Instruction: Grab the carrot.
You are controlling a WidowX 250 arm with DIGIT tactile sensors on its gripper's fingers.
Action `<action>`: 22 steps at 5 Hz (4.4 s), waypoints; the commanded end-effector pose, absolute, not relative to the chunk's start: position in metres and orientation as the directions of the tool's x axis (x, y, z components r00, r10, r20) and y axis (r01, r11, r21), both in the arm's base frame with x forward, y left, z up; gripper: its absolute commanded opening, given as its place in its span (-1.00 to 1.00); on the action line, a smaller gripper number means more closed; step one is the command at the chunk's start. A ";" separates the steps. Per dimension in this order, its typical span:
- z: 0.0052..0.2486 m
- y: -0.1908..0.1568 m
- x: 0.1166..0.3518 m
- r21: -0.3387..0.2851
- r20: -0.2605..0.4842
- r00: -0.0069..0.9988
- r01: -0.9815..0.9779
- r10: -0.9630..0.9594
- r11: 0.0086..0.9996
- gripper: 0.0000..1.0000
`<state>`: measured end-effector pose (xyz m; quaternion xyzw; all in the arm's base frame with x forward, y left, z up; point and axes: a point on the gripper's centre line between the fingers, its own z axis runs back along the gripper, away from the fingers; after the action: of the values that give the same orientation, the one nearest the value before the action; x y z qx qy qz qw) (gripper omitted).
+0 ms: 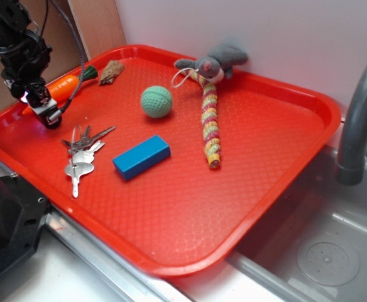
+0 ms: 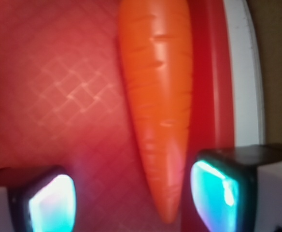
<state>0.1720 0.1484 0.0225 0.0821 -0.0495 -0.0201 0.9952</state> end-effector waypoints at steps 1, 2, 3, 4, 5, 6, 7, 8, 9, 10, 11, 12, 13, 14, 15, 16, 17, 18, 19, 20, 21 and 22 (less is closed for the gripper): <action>0.029 0.149 0.182 0.119 0.128 0.990 0.050 -0.066 0.992 1.00; 0.036 0.141 0.183 0.086 0.161 0.986 0.032 -0.046 0.996 1.00; 0.038 0.126 0.180 0.069 0.166 0.985 0.034 -0.045 0.997 1.00; 0.030 0.119 0.176 0.051 0.142 0.988 0.052 -0.059 0.997 1.00; 0.031 0.122 0.168 0.094 0.083 0.994 -0.084 0.076 0.992 1.00; 0.031 0.122 0.168 0.094 0.083 0.994 -0.084 0.076 0.992 1.00; 0.031 0.122 0.168 0.094 0.083 0.994 -0.084 0.076 0.992 1.00; 0.031 0.122 0.168 0.094 0.083 0.994 -0.084 0.076 0.992 1.00; 0.040 0.140 0.174 0.024 0.105 0.983 -0.152 0.149 0.988 1.00; 0.047 0.153 0.192 -0.008 0.101 0.984 -0.146 0.146 0.989 1.00; 0.038 0.156 0.205 -0.011 0.111 0.980 -0.164 0.165 0.986 1.00; 0.020 0.149 0.219 -0.014 0.097 0.978 -0.187 0.187 0.982 1.00; 0.011 0.135 0.227 0.036 0.066 0.976 -0.211 0.209 0.977 1.00; 0.012 0.117 0.232 0.089 0.026 0.980 -0.200 0.198 0.976 1.00; 0.023 0.101 0.230 0.102 0.021 0.975 -0.223 0.222 0.969 1.00; 0.031 0.097 0.222 0.060 0.050 0.977 -0.211 0.208 0.976 1.00; 0.031 0.096 0.219 0.047 0.069 0.978 -0.201 0.197 0.979 -1.00; 0.040 0.099 0.216 0.063 0.081 0.984 -0.165 0.159 0.984 -1.00; 0.080 0.103 0.204 0.053 0.180 0.976 -0.134 0.122 0.990 -1.00; 0.129 0.101 0.187 0.015 0.289 0.955 -0.070 0.063 0.997 -1.00; 0.178 0.094 0.173 -0.098 0.280 0.956 -0.061 0.086 0.993 -1.00; 0.196 0.079 0.157 -0.161 0.305 0.951 -0.004 0.053 0.987 -1.00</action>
<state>0.1544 0.0665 0.1854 -0.0920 -0.1387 0.0157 0.9859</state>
